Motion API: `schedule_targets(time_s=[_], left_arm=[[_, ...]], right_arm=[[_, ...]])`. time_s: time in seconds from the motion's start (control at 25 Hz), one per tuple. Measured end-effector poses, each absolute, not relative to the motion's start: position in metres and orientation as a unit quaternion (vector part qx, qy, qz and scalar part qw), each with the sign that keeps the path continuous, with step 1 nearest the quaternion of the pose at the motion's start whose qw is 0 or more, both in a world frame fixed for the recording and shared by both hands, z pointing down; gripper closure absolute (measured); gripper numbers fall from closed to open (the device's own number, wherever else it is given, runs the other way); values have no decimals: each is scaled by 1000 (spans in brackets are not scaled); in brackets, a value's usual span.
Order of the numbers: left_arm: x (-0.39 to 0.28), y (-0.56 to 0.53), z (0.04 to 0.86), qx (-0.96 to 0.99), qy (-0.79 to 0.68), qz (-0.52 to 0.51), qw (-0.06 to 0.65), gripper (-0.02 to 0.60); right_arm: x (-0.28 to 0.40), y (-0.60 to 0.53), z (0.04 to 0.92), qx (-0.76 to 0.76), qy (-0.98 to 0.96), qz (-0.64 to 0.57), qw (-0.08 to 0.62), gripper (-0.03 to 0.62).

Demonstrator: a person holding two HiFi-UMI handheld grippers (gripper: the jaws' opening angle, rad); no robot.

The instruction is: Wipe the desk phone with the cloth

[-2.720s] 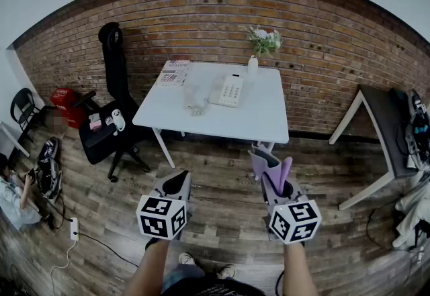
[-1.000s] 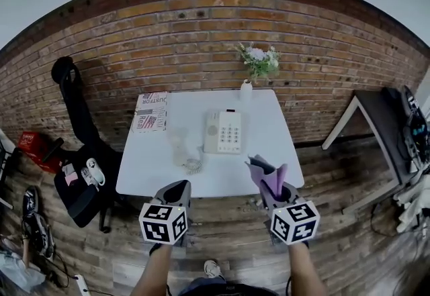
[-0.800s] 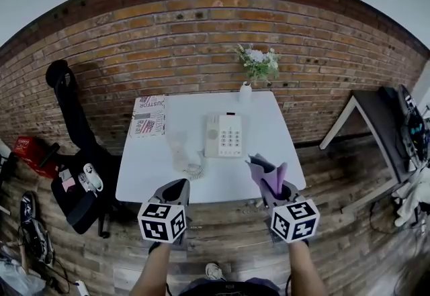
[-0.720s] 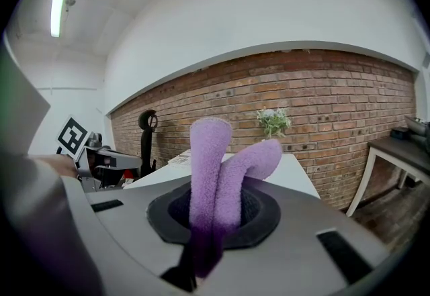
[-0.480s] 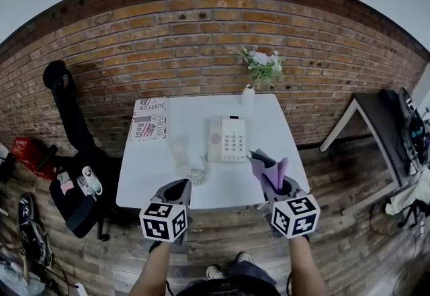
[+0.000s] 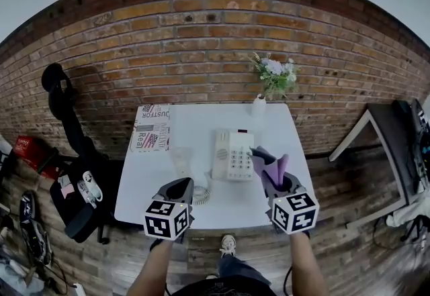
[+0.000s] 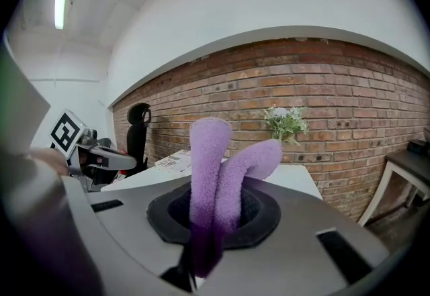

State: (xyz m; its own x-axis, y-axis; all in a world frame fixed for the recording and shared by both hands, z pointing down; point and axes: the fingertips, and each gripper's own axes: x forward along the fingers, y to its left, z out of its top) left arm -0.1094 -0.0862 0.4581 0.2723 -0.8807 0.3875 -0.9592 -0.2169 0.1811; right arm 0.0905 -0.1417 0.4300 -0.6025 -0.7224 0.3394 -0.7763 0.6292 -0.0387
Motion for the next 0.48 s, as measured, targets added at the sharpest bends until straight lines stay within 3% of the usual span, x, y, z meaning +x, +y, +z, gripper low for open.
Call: schedule_targets(time_s=[0.48], left_arm=[[-102, -203, 453, 760, -608, 98, 209, 577]], right_arm=[[74, -267, 449, 379, -901, 70, 199, 548]])
